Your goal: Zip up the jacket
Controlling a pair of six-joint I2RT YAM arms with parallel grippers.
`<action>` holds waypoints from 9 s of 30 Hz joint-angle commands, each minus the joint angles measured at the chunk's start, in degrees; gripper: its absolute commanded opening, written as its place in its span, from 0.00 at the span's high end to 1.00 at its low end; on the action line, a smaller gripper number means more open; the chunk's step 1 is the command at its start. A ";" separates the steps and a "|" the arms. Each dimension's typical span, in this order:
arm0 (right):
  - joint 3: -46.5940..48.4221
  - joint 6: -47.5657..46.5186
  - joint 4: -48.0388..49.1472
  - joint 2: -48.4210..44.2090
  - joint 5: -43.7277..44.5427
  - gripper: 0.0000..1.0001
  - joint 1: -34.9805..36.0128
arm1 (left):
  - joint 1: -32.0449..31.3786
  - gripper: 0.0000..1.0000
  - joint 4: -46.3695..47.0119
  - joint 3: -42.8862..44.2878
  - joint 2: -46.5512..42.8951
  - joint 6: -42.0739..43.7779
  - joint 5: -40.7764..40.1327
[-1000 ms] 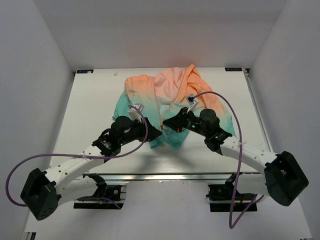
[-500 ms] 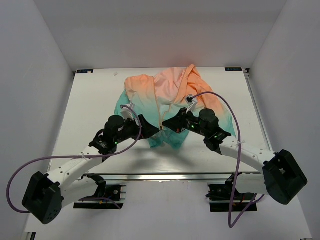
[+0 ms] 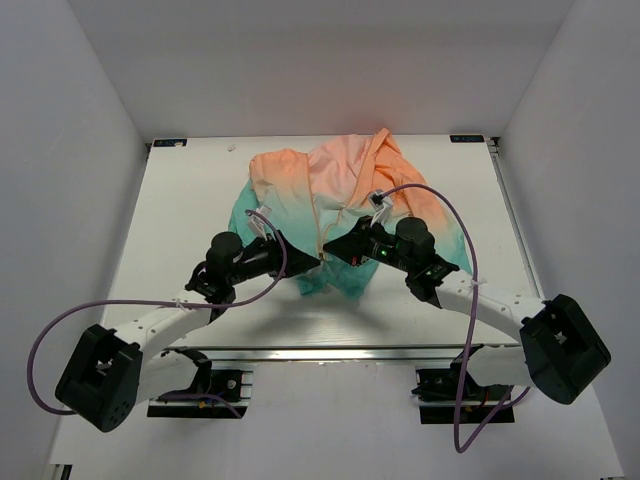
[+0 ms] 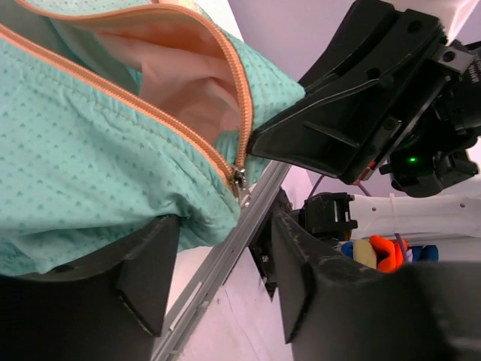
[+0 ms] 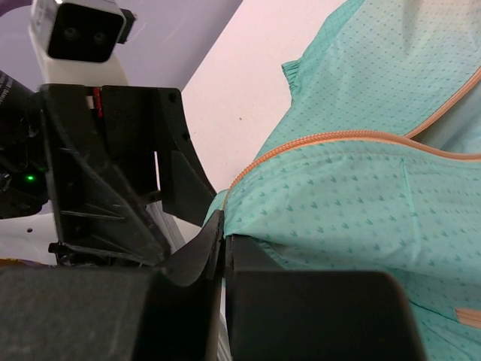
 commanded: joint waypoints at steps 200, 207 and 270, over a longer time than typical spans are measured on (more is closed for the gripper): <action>32.78 -41.43 -52.98 7.05 15.64 1.00 15.37 | -5.72 0.02 -42.34 20.54 -9.45 32.99 -15.82; 42.03 -41.42 -63.27 13.72 -0.98 1.00 5.62 | -5.81 0.02 -36.36 23.86 -10.69 43.38 -18.42; 60.58 -30.88 -80.24 26.91 -17.97 1.00 -4.24 | -11.43 0.12 -35.03 25.27 3.55 70.01 -21.79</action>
